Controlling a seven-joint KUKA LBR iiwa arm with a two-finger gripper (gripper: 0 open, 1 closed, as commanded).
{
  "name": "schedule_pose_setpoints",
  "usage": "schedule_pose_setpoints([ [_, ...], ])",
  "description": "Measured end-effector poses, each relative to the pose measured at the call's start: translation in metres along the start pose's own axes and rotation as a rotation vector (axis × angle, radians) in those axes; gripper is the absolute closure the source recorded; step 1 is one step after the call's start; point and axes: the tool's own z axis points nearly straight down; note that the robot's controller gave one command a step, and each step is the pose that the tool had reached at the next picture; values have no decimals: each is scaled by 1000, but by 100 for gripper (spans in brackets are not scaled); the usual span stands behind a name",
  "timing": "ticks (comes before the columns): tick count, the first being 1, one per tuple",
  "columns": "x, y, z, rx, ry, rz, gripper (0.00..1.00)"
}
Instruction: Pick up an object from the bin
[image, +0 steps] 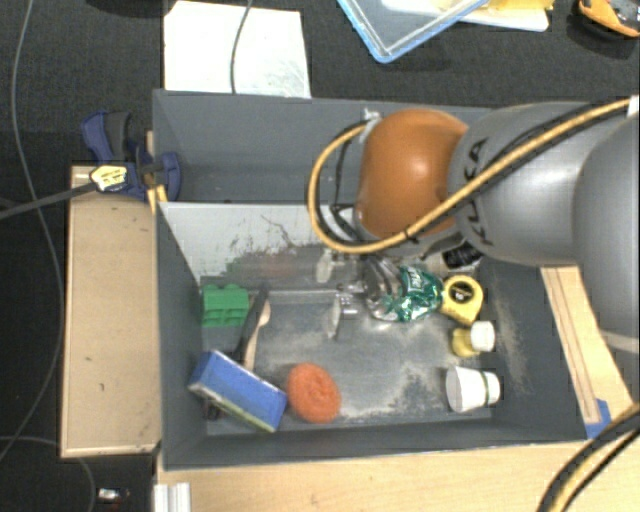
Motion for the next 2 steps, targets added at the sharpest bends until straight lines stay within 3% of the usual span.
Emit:
schedule_pose_setpoints([
  [1,-2,0,-4,-1,-8,3,0],
  [2,8,89,68,-2,-11,-92,0],
])
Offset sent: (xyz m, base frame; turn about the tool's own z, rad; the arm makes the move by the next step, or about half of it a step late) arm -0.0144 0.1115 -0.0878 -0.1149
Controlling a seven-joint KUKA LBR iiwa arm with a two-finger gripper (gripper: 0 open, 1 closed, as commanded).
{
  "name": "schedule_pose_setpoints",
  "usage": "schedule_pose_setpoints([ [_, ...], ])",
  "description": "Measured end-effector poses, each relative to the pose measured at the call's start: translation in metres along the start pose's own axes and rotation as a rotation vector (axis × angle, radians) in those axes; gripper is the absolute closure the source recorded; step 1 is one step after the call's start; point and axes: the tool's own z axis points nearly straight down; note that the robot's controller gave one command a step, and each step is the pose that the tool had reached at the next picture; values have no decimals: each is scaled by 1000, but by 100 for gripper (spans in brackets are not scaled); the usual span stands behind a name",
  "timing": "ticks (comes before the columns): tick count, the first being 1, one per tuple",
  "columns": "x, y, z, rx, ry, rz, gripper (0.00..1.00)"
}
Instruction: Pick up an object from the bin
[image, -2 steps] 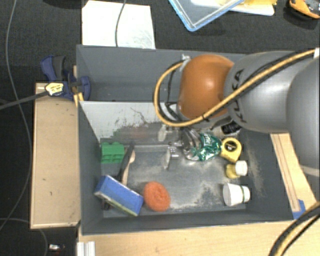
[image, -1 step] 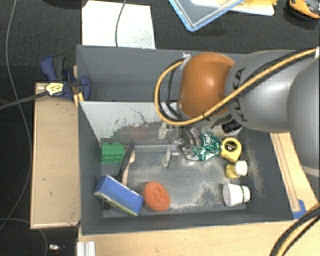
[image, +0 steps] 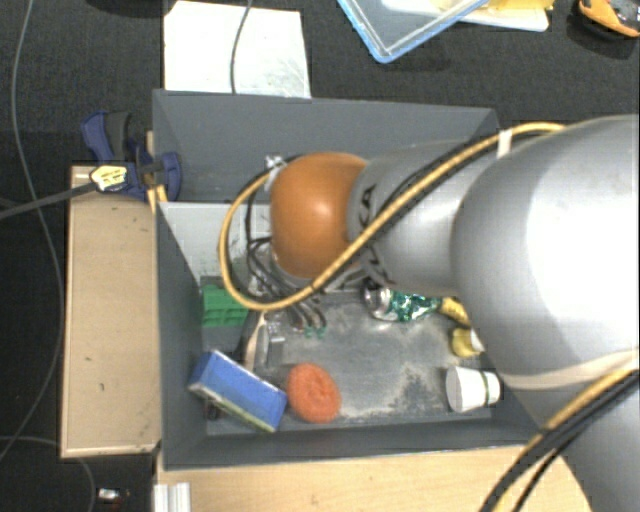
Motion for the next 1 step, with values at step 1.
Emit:
schedule_pose_setpoints([
  [1,3,1,4,5,0,-8,0],
])
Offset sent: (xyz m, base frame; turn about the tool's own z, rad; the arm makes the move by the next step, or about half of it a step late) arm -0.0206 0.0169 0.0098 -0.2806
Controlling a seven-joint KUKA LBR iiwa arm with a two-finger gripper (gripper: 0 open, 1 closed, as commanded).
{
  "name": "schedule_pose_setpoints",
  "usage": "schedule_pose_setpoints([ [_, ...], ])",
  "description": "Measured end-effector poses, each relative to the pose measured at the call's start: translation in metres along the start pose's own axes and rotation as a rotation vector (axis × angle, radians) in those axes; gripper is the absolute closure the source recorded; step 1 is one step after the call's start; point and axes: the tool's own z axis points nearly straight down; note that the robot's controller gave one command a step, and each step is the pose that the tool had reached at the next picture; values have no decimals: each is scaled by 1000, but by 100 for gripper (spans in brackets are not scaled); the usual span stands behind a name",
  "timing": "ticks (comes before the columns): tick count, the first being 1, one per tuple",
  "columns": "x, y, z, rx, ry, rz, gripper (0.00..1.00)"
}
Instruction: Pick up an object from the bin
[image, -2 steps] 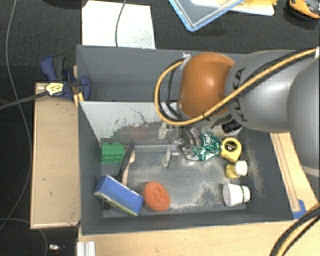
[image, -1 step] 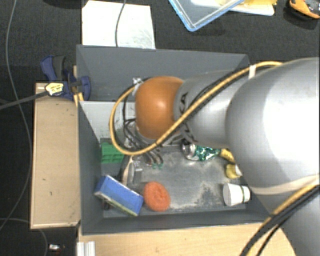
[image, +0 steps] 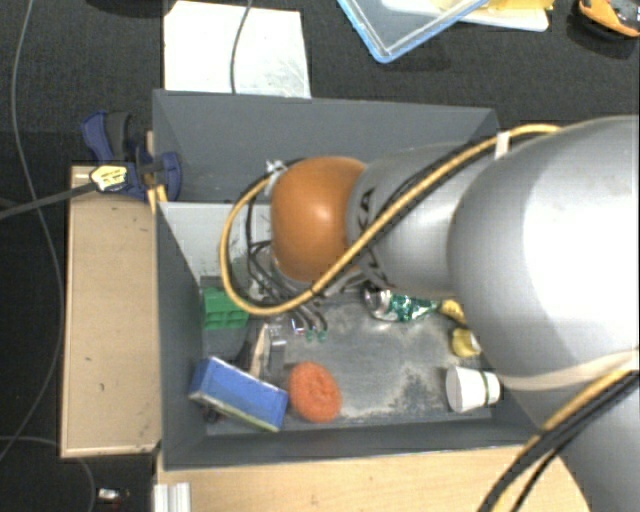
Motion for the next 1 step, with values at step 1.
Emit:
schedule_pose_setpoints([
  [1,11,13,-13,6,-3,-257,0],
])
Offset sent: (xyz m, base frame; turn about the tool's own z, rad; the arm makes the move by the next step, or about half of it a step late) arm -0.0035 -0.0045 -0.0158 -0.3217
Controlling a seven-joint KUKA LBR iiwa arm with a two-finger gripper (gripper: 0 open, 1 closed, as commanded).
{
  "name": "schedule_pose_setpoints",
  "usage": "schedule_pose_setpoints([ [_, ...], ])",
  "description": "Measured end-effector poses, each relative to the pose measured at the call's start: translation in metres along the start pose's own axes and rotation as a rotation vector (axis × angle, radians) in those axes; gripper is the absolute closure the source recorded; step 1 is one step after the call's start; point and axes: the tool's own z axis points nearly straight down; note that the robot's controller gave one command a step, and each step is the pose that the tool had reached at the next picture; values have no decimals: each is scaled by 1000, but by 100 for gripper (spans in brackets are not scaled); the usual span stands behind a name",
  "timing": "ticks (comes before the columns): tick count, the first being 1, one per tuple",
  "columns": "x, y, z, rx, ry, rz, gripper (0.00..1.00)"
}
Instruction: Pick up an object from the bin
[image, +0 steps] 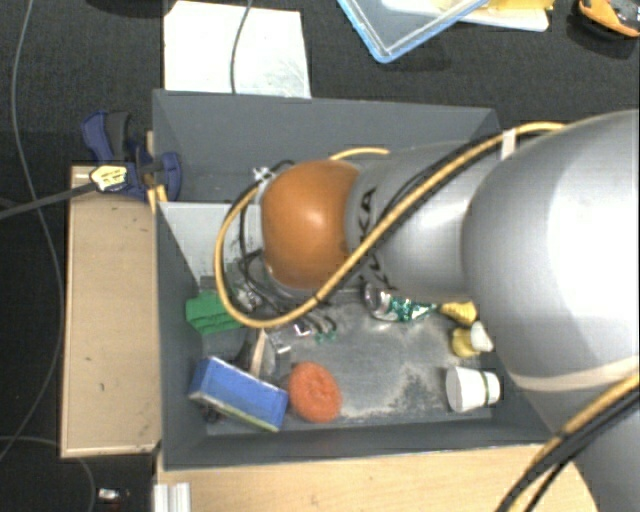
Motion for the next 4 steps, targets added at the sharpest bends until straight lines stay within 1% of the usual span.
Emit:
schedule_pose_setpoints([
  [1,-3,-20,28,0,1,-61,0],
  [2,-23,-26,28,2,-7,-258,100],
  [3,-23,-26,28,2,-6,-258,100],
  [4,-21,-26,14,0,0,-256,100],
])
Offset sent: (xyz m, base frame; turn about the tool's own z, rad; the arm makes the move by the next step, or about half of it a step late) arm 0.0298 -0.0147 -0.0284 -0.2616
